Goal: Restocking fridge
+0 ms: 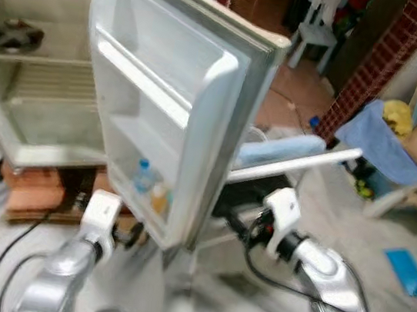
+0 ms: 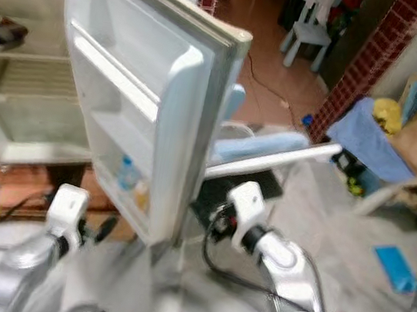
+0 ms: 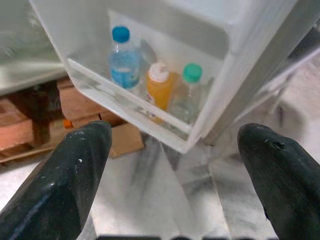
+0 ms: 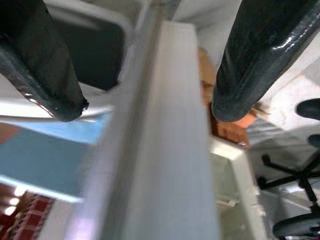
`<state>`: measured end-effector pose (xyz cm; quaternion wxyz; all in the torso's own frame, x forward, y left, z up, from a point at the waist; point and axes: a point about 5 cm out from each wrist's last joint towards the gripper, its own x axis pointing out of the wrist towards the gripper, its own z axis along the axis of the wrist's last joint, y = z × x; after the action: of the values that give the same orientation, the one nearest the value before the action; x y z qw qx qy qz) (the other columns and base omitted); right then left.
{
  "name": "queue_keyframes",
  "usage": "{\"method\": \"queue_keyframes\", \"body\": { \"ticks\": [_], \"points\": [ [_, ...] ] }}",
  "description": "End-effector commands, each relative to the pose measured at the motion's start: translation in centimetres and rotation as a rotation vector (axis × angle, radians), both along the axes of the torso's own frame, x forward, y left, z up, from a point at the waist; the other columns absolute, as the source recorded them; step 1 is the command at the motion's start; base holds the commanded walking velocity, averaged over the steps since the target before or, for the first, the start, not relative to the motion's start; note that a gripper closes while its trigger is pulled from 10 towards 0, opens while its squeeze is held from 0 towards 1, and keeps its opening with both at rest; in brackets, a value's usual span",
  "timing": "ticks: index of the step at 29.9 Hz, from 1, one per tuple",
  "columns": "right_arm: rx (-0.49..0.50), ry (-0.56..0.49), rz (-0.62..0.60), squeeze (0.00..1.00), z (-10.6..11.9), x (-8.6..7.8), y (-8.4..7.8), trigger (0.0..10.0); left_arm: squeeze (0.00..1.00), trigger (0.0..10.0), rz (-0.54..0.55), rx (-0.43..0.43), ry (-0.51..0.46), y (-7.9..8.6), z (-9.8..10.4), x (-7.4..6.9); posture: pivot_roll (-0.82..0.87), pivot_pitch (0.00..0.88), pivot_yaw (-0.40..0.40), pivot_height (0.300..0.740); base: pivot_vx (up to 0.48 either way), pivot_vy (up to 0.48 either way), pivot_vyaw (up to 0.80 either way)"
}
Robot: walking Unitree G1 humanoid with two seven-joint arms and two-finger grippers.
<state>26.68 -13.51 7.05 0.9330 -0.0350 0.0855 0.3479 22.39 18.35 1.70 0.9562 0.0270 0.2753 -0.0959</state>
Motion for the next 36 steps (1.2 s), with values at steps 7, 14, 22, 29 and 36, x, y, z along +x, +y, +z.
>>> {"method": "queue_keyframes", "body": {
  "ticks": [7, 14, 22, 29, 36],
  "points": [
    [0.029, -0.168, -0.13, 0.0, 2.4, 1.6, -0.8, 10.0, 0.0, 10.0, 0.002, 0.062, -0.094, -0.5, 1.1, 1.0, 0.04, 0.0, -0.057, 0.74, 0.0, 0.0, 0.22],
    [0.093, -0.248, -0.256, 0.0, 4.5, 3.6, -0.6, 10.0, 0.0, 10.0, 0.099, 0.048, -0.108, 0.2, 1.2, 1.1, 0.04, 0.0, -0.068, 0.74, 0.0, 0.0, 0.75],
    [0.128, -0.319, -0.389, 0.0, 6.7, 6.2, 0.0, 10.0, 0.0, 10.0, 0.165, 0.088, -0.166, 0.9, 1.6, 2.2, 0.06, 0.0, -0.083, 0.74, 0.0, 0.0, 0.74],
    [0.21, -0.29, -0.413, 0.0, 7.5, 7.3, 0.5, 10.0, 0.0, 10.0, 0.144, 0.003, -0.111, 0.0, 0.9, 1.7, 0.06, 0.0, -0.087, 0.74, 0.0, 0.0, 0.54],
    [0.491, -0.214, -0.058, 0.0, 10.0, 6.3, 3.8, 10.0, 0.0, 10.0, 0.034, -0.055, 0.054, -1.5, -0.8, 0.7, 0.06, 0.0, -0.083, 0.74, 0.0, 0.0, 0.0]
  ]
}}
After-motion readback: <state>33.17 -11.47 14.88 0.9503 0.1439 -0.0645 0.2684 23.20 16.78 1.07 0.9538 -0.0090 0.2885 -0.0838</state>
